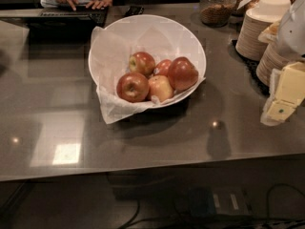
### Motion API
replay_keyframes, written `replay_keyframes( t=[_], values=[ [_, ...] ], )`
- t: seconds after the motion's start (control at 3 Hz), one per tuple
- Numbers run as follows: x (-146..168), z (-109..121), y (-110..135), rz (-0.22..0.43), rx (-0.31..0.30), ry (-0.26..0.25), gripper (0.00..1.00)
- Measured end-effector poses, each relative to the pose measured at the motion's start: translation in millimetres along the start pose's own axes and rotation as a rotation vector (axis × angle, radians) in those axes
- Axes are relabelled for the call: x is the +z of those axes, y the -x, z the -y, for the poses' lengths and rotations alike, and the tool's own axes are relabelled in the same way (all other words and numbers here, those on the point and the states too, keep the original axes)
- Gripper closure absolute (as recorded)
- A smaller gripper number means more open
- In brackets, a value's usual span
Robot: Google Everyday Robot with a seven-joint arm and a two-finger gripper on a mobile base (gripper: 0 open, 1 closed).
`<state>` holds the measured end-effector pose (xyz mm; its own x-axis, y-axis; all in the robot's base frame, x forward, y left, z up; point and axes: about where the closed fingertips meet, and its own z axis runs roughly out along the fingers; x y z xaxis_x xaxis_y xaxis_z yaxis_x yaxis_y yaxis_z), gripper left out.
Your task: Pick apple from white bowl
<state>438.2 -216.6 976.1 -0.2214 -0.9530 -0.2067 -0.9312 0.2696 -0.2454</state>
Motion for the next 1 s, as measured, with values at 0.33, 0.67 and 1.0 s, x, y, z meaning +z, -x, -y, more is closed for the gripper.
replay_keyframes(
  t=[0.33,0.67,1.0],
  values=[
    [0.9,3.1,5.7,0.017,-0.008,-0.013,0.0],
    [8.1,20.7,26.1,0.089,-0.049,-0.043,0.0],
    [17.5,36.6,49.5,0.184,-0.103,-0.064,0.0]
  ],
)
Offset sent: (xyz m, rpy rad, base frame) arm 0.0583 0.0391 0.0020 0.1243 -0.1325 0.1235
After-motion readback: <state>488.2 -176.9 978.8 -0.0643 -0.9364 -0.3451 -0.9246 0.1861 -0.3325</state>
